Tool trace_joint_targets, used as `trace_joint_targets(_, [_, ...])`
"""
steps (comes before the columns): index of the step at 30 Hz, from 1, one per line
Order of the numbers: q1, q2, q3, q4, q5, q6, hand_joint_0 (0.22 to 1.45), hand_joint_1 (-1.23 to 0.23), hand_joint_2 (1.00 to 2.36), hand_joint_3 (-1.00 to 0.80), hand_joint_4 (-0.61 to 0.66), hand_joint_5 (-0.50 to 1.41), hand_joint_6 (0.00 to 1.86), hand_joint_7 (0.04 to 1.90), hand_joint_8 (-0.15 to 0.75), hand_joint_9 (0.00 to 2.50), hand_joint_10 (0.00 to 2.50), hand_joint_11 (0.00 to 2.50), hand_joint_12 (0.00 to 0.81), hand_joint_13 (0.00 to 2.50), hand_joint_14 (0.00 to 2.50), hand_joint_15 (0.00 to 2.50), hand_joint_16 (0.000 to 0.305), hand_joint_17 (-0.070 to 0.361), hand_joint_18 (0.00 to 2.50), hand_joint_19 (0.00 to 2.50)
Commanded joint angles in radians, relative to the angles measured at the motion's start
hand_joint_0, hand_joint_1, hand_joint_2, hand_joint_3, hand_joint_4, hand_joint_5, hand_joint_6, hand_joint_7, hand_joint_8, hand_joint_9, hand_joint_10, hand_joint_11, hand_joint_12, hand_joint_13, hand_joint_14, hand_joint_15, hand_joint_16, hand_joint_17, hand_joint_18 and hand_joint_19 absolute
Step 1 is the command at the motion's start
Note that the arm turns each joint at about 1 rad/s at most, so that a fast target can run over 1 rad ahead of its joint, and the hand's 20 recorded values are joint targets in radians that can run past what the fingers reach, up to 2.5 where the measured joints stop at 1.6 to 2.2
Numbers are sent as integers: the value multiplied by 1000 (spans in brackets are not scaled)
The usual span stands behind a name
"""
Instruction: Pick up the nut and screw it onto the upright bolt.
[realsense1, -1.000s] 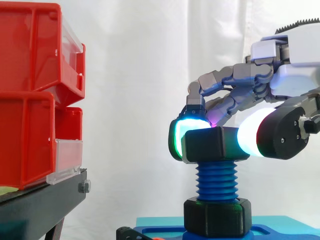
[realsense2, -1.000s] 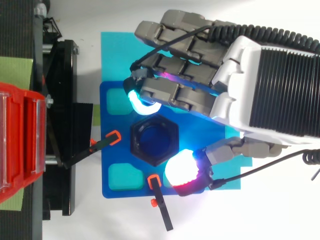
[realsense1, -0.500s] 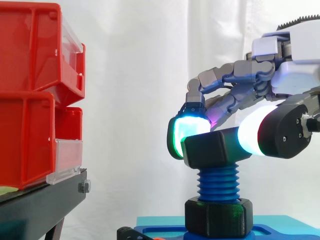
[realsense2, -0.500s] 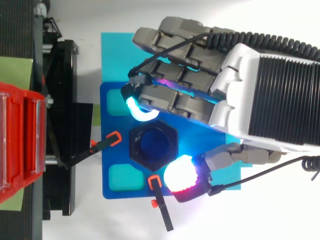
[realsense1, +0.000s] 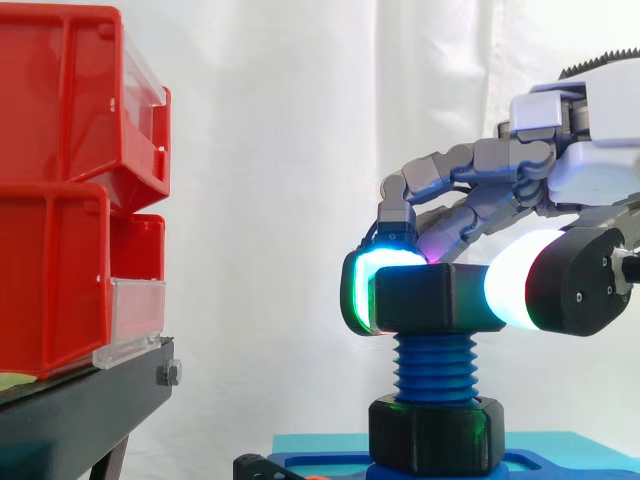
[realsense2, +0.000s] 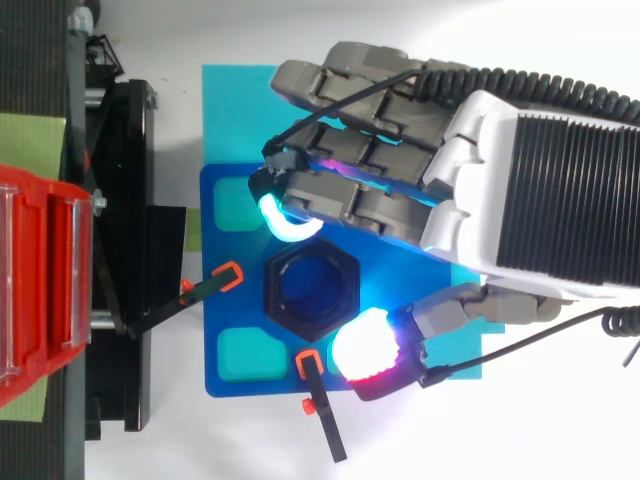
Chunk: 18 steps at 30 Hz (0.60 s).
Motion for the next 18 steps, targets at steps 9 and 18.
trace_joint_targets(9, [-5,0,-1,0,-8,0,554,-538,1005,-447,284,-187,561,1268,306,487,5,162,373,477,1,0,49,111,472,93])
trace_joint_targets(18, [-9,0,-1,0,-15,0,538,-540,1004,-458,288,-186,550,1290,311,485,6,163,377,476,0,0,50,113,473,100])
